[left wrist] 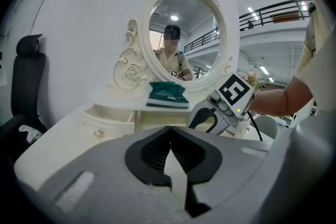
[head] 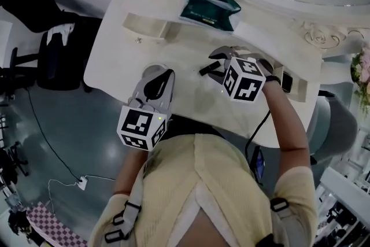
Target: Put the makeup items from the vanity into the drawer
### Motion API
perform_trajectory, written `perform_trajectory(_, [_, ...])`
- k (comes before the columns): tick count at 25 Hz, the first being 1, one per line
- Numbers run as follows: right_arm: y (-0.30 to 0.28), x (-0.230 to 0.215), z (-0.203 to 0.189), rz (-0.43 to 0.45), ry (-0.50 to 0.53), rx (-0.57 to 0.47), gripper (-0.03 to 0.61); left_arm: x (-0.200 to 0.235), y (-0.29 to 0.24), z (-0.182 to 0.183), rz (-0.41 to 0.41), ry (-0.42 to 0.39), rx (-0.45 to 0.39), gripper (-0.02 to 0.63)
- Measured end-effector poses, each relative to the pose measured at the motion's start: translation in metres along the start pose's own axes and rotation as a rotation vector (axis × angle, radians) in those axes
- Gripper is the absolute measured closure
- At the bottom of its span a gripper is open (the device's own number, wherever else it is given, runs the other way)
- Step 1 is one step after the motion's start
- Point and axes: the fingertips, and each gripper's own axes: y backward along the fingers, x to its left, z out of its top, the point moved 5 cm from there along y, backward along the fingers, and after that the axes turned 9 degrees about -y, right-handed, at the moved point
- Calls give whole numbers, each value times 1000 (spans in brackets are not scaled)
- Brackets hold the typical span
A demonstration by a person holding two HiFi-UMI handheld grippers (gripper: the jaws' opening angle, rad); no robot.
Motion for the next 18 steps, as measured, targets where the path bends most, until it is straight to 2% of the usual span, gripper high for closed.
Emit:
perform_trajectory(8, [-28, 8, -5, 70, 117, 122, 411, 3, 5, -5, 5, 15, 4, 615])
perform_trajectory(18, [-43, 11, -10, 75, 194, 201, 479, 0, 4, -9, -23, 18, 0, 615])
